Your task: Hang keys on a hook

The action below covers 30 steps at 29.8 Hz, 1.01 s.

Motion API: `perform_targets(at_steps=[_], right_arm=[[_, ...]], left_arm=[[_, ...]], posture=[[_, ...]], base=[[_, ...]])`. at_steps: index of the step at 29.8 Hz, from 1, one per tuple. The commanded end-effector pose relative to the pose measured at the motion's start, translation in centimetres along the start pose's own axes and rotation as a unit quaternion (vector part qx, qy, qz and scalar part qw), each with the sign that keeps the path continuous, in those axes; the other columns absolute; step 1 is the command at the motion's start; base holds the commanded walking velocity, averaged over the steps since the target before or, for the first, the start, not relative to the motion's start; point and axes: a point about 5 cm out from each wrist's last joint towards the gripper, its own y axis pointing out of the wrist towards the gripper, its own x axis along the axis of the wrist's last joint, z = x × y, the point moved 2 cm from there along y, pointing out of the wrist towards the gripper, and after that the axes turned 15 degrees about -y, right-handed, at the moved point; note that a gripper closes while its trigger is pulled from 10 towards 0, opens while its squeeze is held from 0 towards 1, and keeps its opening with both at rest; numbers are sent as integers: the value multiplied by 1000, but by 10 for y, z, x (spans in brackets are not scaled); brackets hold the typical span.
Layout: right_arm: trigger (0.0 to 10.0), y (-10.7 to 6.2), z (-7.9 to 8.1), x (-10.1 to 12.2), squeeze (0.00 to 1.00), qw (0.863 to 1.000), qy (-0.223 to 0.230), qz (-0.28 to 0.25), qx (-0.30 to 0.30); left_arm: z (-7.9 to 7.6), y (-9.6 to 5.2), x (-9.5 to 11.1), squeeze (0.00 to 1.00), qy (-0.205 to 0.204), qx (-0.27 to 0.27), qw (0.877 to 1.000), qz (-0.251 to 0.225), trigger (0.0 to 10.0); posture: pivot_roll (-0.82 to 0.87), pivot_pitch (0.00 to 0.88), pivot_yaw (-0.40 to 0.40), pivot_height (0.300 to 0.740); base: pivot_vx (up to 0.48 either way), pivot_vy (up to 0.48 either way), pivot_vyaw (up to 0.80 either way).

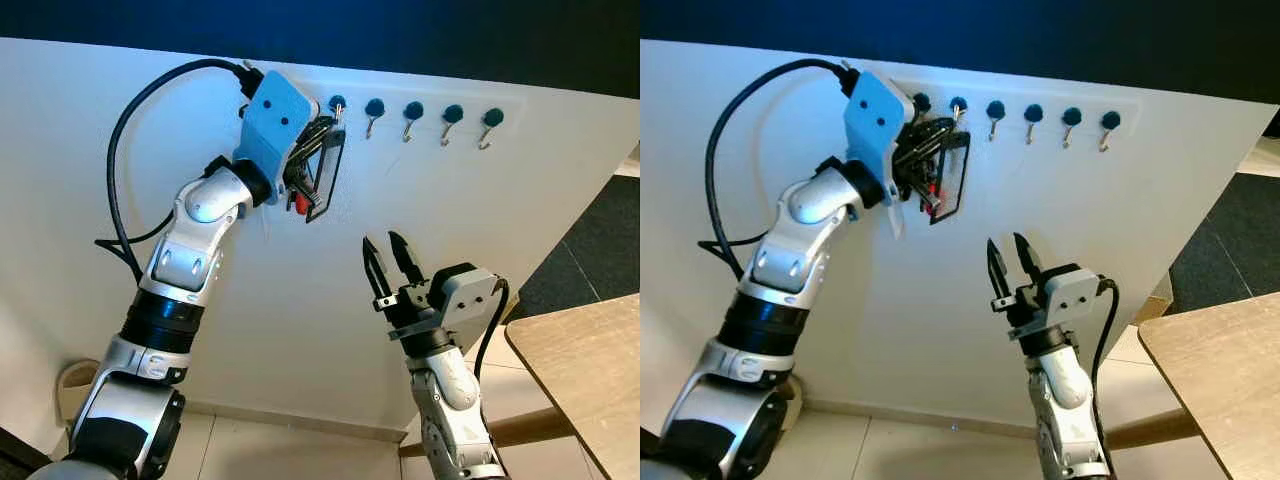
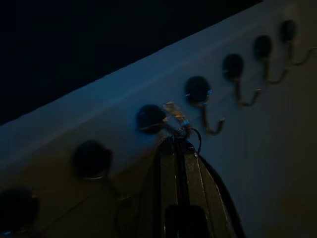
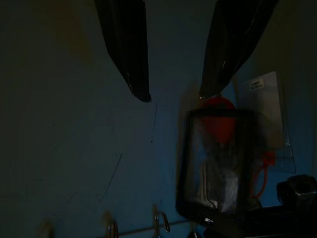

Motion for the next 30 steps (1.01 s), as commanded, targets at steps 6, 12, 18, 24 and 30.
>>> perform_targets(at_steps=[6, 12, 18, 24, 30], right_arm=[[10000, -7, 1, -5, 0, 1000, -6, 18, 10], [10000, -10, 2, -8, 0, 1000, -6, 26, 13], [10000, -10, 1, -8, 0, 1000, -6, 26, 10], [10000, -8, 2, -7, 0, 1000, -5, 24, 9], [10000, -6, 3, -5, 0, 1000, -2, 19, 8]], left_arm=[[-24, -3, -15, 0, 0, -74, 996, 39, 10000], [-39, -9, -25, 0, -10, -122, 990, 67, 10000], [-36, -6, -17, 0, -11, -105, 993, 46, 10000], [-27, -3, -9, 0, -12, -84, 996, 28, 10000], [-20, -3, -3, 0, -14, -66, 998, 11, 10000]], posture=[[60, 59, -55, 740], [60, 60, -54, 740], [60, 62, -55, 740], [62, 61, -54, 740], [61, 60, -53, 740]], base=[[0, 0, 0], [0, 0, 0], [0, 0, 0], [0, 0, 0], [0, 0, 0]])
